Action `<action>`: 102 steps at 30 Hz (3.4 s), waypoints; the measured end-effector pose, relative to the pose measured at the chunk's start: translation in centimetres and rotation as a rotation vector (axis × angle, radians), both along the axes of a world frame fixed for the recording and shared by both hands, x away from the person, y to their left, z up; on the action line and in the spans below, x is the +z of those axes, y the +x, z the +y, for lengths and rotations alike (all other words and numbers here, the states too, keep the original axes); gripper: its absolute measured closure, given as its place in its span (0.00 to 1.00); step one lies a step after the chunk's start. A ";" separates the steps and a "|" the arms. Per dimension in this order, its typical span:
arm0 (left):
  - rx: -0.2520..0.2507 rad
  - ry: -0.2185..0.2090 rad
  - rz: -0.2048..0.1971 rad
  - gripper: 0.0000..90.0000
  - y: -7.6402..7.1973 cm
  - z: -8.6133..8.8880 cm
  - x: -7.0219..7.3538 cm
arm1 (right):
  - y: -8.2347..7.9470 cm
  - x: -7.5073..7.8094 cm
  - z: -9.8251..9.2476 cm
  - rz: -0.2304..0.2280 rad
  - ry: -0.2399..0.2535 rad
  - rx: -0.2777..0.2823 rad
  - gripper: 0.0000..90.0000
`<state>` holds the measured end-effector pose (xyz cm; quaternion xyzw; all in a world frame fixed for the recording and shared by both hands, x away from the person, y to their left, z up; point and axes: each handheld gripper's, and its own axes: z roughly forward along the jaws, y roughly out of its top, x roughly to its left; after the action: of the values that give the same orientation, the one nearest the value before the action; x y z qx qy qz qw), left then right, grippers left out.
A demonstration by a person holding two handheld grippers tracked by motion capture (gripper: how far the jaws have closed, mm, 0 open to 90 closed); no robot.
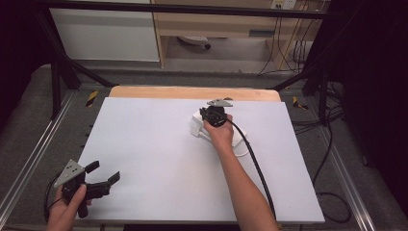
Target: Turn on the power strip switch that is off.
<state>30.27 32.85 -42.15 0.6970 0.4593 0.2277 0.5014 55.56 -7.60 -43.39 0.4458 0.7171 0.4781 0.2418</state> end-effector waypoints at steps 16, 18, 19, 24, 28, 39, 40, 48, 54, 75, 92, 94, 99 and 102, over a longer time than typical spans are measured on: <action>0.000 0.002 -0.001 0.07 0.0 0.0 0.0 | -1.1 -0.1 0.2 -0.007 -0.004 -0.035 1.00; -0.001 0.003 -0.002 0.07 0.0 0.0 0.0 | -1.3 -0.1 0.2 -0.002 0.002 -0.036 1.00; -0.002 0.003 -0.002 0.07 0.0 -0.1 0.0 | -1.4 -0.1 0.2 -0.002 0.000 -0.037 1.00; -0.001 0.007 -0.002 0.07 0.0 -0.1 0.0 | -1.6 -0.2 0.3 0.008 0.001 -0.038 1.00; 0.001 0.005 0.000 0.07 -0.1 -0.1 0.0 | -1.7 -0.2 0.3 0.010 -0.004 -0.049 1.00; -0.002 0.004 -0.001 0.07 0.0 -0.1 0.0 | -1.9 -0.7 0.4 0.028 -0.010 -0.054 1.00; -0.002 0.005 -0.001 0.07 0.0 -0.1 0.0 | -1.9 -0.8 0.4 0.032 -0.013 -0.055 1.00; -0.002 0.005 -0.002 0.07 -0.1 -0.1 0.0 | -1.9 -1.1 0.3 0.040 -0.026 -0.069 1.00; -0.003 0.003 -0.001 0.07 0.0 -0.1 0.0 | -1.8 -1.5 0.2 0.056 -0.030 -0.084 1.00; -0.005 0.004 -0.002 0.07 -0.1 -0.1 0.0 | -1.7 -1.6 0.1 0.061 -0.035 -0.102 1.00; -0.003 0.001 -0.003 0.07 -0.1 0.0 0.1 | -1.7 -1.4 -0.4 0.078 -0.012 -0.075 1.00; -0.003 0.001 -0.002 0.07 0.0 0.0 0.0 | -1.8 -1.2 -0.4 0.061 -0.014 -0.072 1.00; -0.007 0.007 -0.005 0.07 -0.1 0.0 0.1 | -2.0 -0.5 -0.6 0.043 -0.019 -0.075 1.00; -0.005 0.005 -0.004 0.07 -0.1 0.0 0.1 | -2.1 -0.1 -0.7 0.031 -0.020 -0.068 1.00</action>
<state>30.20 32.80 -42.09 0.6990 0.4557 0.2290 0.5012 53.45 -8.33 -43.50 0.4750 0.7099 0.4552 0.2513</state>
